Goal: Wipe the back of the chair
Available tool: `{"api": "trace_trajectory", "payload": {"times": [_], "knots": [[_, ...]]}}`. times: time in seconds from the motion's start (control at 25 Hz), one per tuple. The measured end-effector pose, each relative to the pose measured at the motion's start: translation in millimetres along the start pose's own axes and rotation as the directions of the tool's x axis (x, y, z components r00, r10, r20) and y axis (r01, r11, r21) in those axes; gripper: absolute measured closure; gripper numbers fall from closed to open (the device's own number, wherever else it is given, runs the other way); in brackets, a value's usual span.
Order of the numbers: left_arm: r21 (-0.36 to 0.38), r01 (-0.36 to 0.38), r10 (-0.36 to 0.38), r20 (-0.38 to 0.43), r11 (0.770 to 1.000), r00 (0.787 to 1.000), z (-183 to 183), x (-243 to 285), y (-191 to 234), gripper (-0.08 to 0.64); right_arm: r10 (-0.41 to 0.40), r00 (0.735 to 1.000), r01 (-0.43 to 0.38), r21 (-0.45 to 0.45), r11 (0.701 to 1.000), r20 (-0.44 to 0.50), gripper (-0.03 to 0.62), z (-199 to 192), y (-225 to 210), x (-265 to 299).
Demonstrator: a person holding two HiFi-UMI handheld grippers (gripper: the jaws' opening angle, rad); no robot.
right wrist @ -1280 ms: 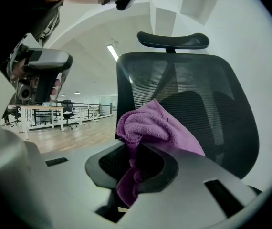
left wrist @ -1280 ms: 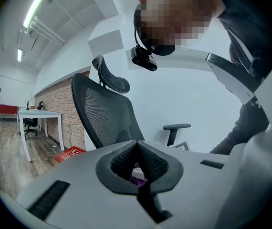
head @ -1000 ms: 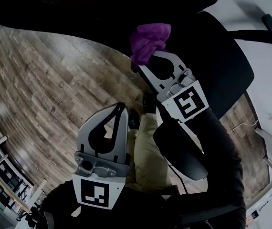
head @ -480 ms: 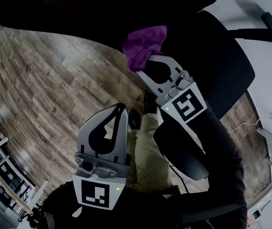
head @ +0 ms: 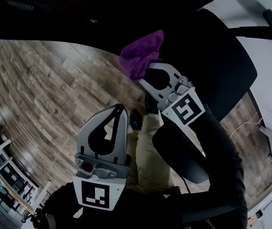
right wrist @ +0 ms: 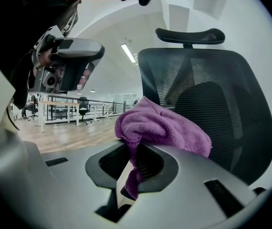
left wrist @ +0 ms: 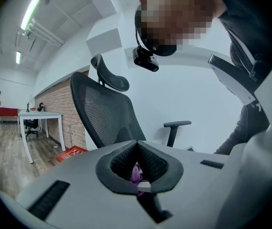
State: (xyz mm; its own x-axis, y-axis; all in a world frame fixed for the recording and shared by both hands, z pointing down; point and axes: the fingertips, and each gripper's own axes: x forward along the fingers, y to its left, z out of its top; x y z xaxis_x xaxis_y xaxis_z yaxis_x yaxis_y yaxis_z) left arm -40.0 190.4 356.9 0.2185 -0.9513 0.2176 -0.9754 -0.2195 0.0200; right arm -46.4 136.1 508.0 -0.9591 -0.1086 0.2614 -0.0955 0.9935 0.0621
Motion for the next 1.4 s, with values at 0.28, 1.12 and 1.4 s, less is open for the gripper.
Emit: {"api": "trace_trajectory", "payload": {"times": [0.28, 1.12, 1.4], "knots": [[0.004, 0.008, -0.008, -0.007, 1.000, 1.000, 1, 7, -6, 0.551, -0.013, 1.000, 0.013, 0.035, 0.999, 0.011, 0.548, -9, -9, -7], [0.017, 0.019, -0.018, -0.015, 1.000, 1.000, 6, 26, -5, 0.551, -0.026, 1.000, 0.026, 0.027, 0.999, 0.006, 0.548, -13, -40, -7], [0.020, 0.019, -0.018, -0.016, 1.000, 1.000, 8, 28, -6, 0.551, -0.021, 1.000, 0.021, 0.021, 1.000, 0.004, 0.548, -13, -44, -12]]}}
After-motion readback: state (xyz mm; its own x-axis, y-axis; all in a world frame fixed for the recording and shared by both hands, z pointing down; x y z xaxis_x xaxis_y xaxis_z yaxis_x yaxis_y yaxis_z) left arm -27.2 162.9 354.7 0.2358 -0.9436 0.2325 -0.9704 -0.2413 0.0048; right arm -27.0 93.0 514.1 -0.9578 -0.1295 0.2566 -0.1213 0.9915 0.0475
